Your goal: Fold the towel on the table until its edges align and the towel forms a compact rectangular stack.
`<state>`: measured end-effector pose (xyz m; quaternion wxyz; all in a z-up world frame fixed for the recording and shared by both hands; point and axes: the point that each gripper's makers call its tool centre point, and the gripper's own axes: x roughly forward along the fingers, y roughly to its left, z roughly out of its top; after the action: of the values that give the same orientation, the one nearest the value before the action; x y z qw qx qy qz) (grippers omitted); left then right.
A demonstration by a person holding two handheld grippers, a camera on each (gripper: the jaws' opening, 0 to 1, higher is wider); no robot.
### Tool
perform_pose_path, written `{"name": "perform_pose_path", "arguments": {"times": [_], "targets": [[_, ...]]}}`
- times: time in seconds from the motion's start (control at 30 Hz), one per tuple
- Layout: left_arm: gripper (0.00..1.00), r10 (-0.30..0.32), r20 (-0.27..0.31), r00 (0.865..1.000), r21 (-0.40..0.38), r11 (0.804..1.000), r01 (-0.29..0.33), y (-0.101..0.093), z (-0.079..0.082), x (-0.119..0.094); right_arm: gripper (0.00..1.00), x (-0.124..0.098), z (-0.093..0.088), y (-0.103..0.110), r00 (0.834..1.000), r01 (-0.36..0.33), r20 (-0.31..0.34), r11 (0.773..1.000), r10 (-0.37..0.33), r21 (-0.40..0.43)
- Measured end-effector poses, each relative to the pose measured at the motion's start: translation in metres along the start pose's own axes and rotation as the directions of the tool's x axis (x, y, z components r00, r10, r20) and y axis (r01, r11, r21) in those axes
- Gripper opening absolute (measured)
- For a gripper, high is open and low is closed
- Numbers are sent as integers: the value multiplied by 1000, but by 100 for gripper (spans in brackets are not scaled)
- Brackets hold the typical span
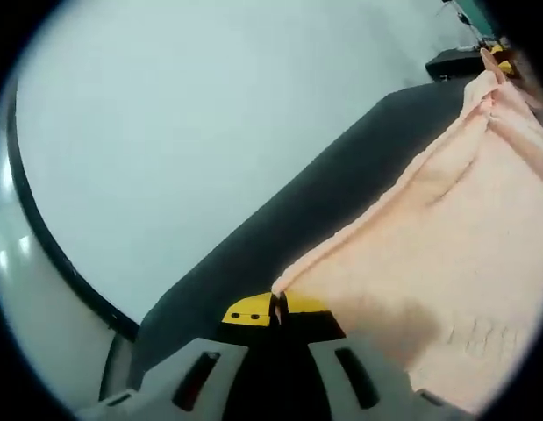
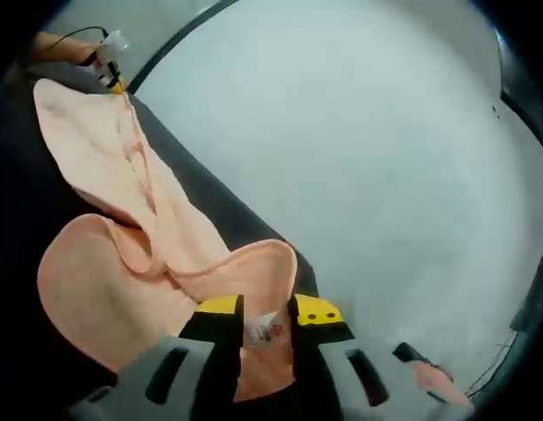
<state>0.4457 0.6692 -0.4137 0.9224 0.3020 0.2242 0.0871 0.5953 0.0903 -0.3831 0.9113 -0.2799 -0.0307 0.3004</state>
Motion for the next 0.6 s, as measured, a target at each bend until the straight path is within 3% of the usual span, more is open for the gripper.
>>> {"name": "perform_pose_path", "arguments": {"times": [0.07, 0.17, 0.27, 0.33, 0.37, 0.4, 0.43, 0.5, 0.53, 0.6], "targets": [[0, -5, -1, 1000, 0, 1000, 5, -3, -2, 2, 20, 4, 1, -10, 1000, -20, 16, 994, 18, 108], [0, 6, 22, 1000, -69, 998, -5, -3, -4, 5, 26, 12, 1, -21, 999, -42, 23, 993, 40, 114], [0, 11, 43, 999, -99, 995, -6, -10, -5, 5, 22, 21, -5, -31, 999, -39, 12, 982, 38, 182], [0, 1, 52, 999, -118, 993, 5, -16, -8, 7, 1, 26, -9, -21, 995, -100, 1, 975, 102, 199], [0, -1, 51, 999, -119, 993, 7, -18, -10, 8, 1, 25, -6, -18, 994, -112, 13, 975, 112, 192], [0, -6, 50, 999, -111, 994, 11, -20, -11, 8, 0, 26, 4, -23, 994, -97, 64, 969, 85, 226], [0, -5, 46, 999, -101, 995, 10, -20, -11, 7, 0, 24, 14, -22, 988, -132, 117, 950, 102, 284], [0, 5, 49, 999, -99, 995, 0, -13, -9, 4, 0, 20, 34, -33, 973, -178, 212, 886, 93, 428], [0, 12, 52, 999, -104, 995, -7, -7, -7, 4, 0, 19, 40, -43, 968, -177, 244, 857, 62, 483], [0, 13, 52, 999, -113, 994, -7, -2, -3, 2, 0, 23, 45, -67, 966, -138, 257, 825, -9, 548]]}}
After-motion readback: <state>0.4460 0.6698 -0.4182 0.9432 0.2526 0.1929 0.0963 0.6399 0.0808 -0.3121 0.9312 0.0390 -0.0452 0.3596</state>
